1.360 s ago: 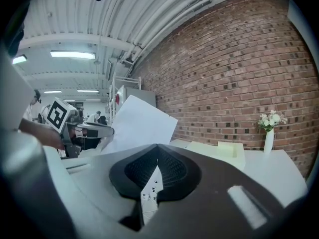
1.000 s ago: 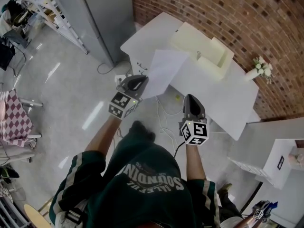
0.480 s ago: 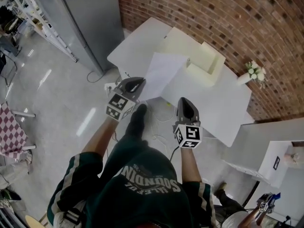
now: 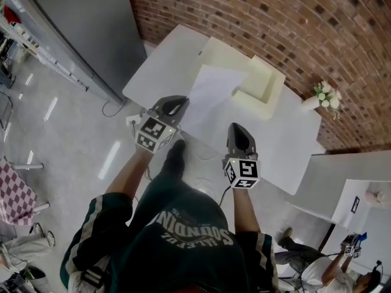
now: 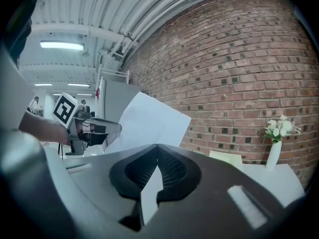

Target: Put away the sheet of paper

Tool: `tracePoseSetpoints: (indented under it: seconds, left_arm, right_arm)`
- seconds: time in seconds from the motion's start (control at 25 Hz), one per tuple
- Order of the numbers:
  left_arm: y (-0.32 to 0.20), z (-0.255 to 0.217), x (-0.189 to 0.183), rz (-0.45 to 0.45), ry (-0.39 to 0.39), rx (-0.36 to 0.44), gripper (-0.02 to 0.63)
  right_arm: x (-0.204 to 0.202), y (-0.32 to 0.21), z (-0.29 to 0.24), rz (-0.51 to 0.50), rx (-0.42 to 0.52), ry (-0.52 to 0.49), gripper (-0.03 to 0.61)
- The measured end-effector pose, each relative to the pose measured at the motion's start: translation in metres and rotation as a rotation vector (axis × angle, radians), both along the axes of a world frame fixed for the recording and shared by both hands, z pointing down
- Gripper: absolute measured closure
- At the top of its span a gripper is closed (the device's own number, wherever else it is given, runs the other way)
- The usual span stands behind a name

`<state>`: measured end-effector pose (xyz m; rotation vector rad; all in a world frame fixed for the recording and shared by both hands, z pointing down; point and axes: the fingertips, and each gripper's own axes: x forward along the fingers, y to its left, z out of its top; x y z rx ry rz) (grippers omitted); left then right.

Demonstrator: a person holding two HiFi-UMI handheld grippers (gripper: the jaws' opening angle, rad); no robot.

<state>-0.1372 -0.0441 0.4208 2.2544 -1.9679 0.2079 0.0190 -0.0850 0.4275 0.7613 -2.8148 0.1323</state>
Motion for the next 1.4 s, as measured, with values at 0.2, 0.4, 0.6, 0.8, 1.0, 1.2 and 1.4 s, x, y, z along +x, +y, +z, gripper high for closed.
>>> tracePoseSetpoints:
  seconds: [0.2,0.4,0.6,0.8,1.0,1.2,1.4]
  left_arm:
    - [-0.058,-0.001,-0.033,0.056,0.017,-0.02,0.603]
    - [-0.107,0.002,-0.062,0.108,0.032,-0.031,0.603]
    - [-0.144,0.008,-0.077,0.169,0.034,-0.046,0.603]
    - [-0.173,0.01,-0.078,0.214,0.041,-0.046,0.603]
    - [-0.193,0.01,-0.072,0.215,0.067,-0.042,0.603]
    - [-0.213,0.008,-0.066,0.195,0.072,-0.05,0.603]
    - [-0.228,0.008,-0.064,0.188,0.064,-0.061,0.603]
  right_arm:
    - [-0.034,-0.052,-0.007,0.052,-0.022,0.007,0.578]
    - [-0.063,-0.102,-0.006,0.127,-0.055,-0.006,0.578]
    - [-0.085,-0.133,-0.007,0.176,-0.061,-0.02,0.577]
    - [-0.088,-0.148,-0.003,0.211,-0.066,-0.005,0.577]
    - [-0.074,-0.162,0.002,0.239,-0.078,0.002,0.577]
    - [-0.069,-0.182,0.004,0.213,-0.078,-0.002,0.578]
    - [-0.07,-0.207,0.002,0.193,-0.078,-0.005,0.578]
